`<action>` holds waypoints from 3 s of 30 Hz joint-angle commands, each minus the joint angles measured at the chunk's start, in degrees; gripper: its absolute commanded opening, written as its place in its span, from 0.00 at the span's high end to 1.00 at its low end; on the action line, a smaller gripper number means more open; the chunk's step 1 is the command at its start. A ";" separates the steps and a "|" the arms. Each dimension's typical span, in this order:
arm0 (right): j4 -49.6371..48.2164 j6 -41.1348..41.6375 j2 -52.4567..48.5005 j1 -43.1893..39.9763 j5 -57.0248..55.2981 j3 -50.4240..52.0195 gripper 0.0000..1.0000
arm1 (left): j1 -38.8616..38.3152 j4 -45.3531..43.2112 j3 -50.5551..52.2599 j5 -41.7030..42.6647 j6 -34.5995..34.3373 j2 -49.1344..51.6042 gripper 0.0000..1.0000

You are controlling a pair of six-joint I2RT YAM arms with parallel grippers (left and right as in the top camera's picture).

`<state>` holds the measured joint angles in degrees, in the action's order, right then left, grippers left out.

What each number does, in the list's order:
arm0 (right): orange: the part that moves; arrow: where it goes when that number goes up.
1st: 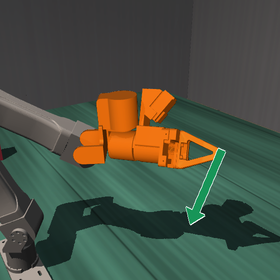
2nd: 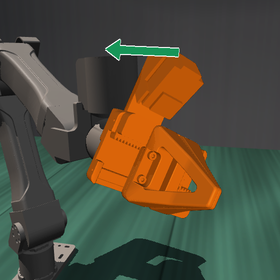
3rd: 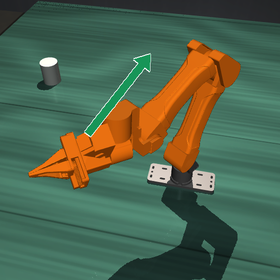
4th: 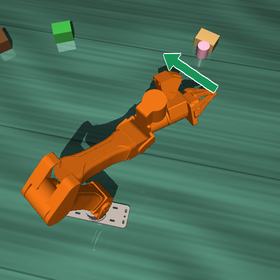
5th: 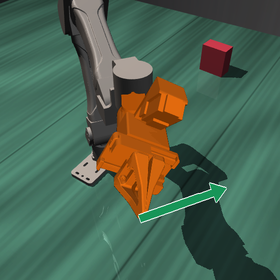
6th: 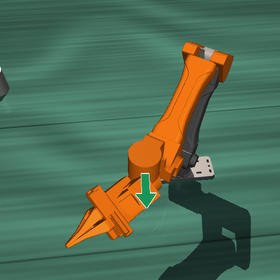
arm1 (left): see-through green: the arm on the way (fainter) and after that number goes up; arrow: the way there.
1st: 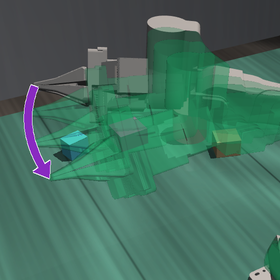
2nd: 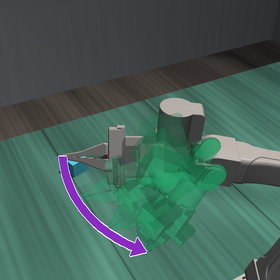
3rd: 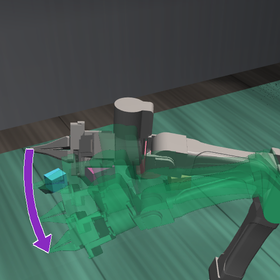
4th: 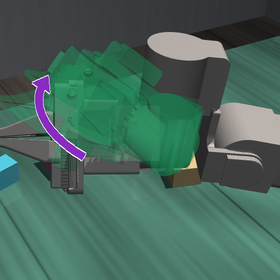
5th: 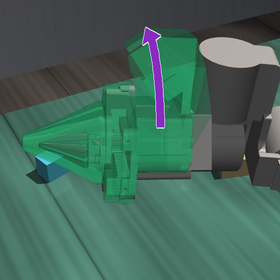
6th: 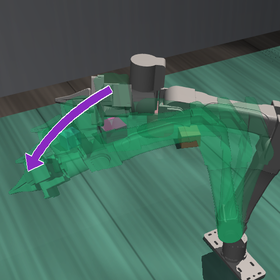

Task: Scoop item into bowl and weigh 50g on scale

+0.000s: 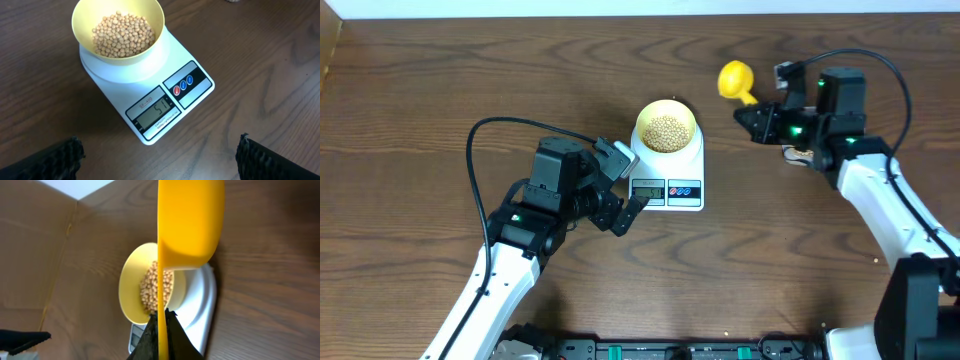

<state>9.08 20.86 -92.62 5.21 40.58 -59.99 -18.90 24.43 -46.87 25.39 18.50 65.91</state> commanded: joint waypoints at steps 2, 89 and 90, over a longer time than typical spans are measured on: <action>-1.36 0.90 -1.44 3.23 1.27 -0.22 0.99 | 0.17 0.15 0.59 0.55 1.18 0.33 0.00; -1.49 -20.50 -7.02 22.95 -23.50 -2.60 0.99 | 0.17 0.15 0.59 0.55 1.16 0.33 0.00; -1.40 -20.50 -7.02 22.95 -23.50 -2.60 0.99 | 0.17 0.15 0.59 0.55 1.18 0.33 0.00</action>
<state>7.64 0.19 -99.07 28.03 15.79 -61.23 -18.90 24.43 -46.89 25.39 18.52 65.91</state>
